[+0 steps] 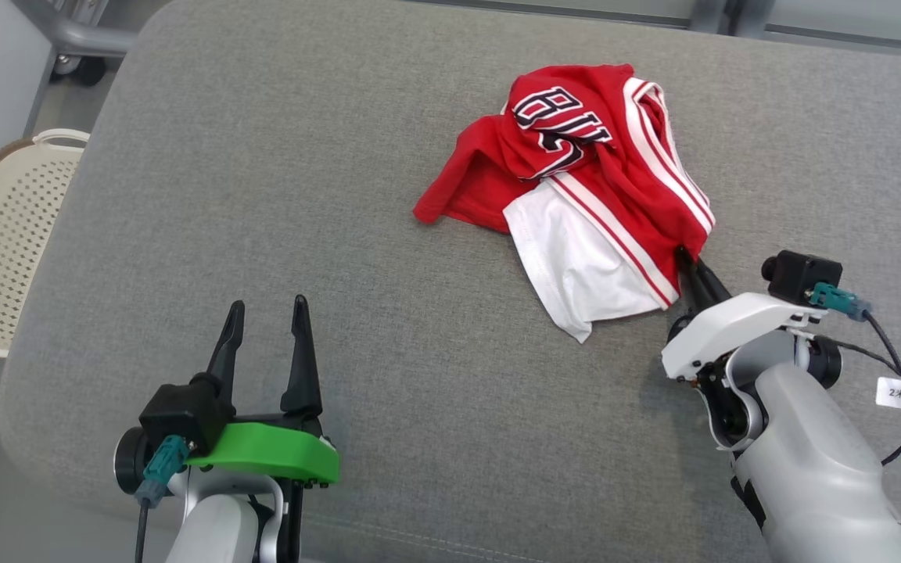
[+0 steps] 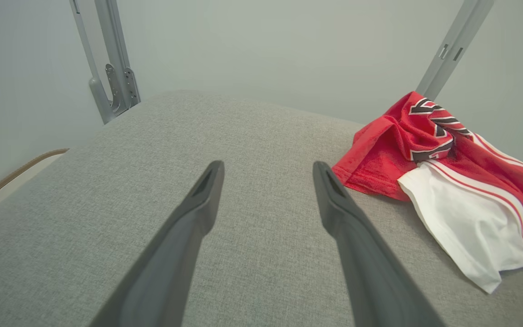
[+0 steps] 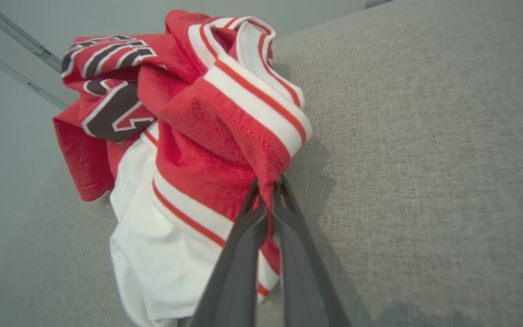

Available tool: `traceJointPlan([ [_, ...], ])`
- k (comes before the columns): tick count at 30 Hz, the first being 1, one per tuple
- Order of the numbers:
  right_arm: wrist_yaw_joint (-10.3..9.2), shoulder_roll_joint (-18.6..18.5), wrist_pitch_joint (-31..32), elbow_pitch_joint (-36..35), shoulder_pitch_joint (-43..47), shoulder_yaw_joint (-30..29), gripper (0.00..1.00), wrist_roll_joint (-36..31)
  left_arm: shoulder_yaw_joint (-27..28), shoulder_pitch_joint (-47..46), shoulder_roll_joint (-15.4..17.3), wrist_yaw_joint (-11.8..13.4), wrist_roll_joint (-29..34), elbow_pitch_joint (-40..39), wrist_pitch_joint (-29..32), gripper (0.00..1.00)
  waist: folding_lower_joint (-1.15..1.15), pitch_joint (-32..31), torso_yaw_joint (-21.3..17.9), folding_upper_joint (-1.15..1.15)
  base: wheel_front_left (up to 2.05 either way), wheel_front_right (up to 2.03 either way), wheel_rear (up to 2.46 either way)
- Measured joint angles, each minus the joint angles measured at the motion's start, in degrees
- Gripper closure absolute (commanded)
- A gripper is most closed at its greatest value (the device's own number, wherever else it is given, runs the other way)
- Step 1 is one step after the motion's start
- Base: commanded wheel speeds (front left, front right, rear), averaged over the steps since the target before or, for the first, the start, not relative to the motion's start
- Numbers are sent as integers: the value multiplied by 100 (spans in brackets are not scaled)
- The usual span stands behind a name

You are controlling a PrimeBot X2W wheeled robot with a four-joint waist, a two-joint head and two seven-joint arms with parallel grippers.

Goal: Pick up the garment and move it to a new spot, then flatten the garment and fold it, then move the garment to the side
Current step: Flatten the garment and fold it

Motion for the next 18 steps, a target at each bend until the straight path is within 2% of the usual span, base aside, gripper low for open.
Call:
traceJointPlan([
  [8, -2, -405, 312, -1478, 348, 149, 100, 246, -7, 77, -4, -1, -16, 34, 0, 0, 0, -133, -349, 0, 0, 0, 0],
  [18, -3, -748, 1489, -3176, 959, -744, 100, -90, -147, 112, -5, 10, -81, 51, 0, 0, 0, -303, -697, 0, 0, 0, 0],
])
